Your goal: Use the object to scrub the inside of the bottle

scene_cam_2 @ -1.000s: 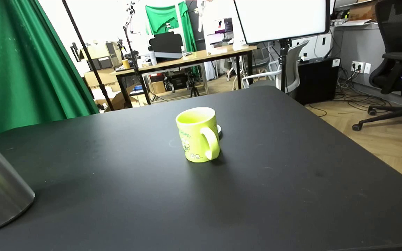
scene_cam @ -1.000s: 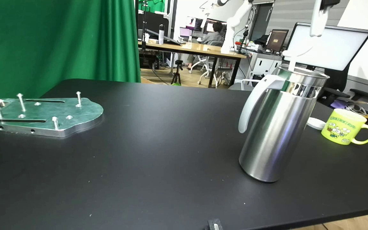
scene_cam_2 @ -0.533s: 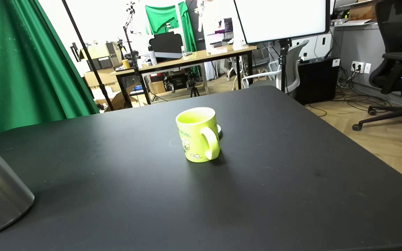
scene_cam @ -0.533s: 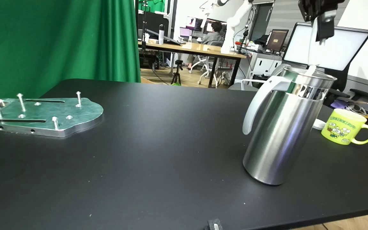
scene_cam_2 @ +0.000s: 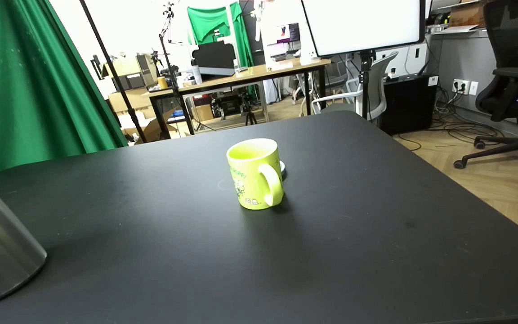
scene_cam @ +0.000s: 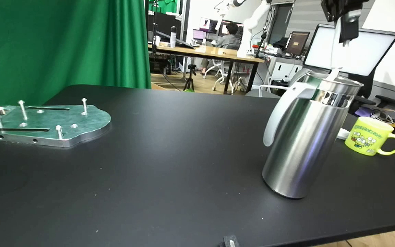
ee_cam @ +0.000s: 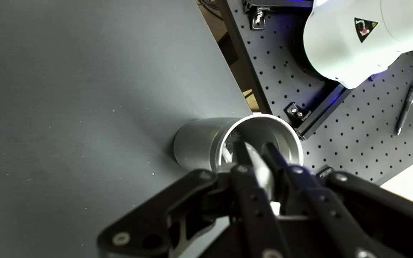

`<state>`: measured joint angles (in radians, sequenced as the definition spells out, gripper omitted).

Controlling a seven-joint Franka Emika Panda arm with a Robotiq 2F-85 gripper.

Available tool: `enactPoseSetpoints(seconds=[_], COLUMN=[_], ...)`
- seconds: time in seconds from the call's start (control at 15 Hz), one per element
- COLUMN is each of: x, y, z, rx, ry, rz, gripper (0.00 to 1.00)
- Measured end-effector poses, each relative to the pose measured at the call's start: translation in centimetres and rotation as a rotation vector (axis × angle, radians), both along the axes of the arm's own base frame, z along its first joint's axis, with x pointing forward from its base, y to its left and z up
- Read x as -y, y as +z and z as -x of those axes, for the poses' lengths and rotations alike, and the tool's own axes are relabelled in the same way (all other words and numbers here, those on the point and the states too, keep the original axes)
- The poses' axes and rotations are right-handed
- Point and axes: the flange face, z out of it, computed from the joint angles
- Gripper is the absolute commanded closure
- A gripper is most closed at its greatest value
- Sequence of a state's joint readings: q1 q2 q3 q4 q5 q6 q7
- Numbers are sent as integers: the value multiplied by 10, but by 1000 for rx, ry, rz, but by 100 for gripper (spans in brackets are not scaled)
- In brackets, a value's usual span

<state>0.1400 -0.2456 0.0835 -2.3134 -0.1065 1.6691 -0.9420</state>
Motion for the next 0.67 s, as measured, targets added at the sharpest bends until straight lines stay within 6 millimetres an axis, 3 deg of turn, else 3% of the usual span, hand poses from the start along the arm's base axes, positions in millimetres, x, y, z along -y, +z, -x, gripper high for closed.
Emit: enactPoseSetpoints(seconds=[0.4, 0.67], x=[-8, -8], y=[54, 66], z=[15, 20], rx=[100, 131], ry=[21, 14], rz=[7, 12], gripper=[96, 96])
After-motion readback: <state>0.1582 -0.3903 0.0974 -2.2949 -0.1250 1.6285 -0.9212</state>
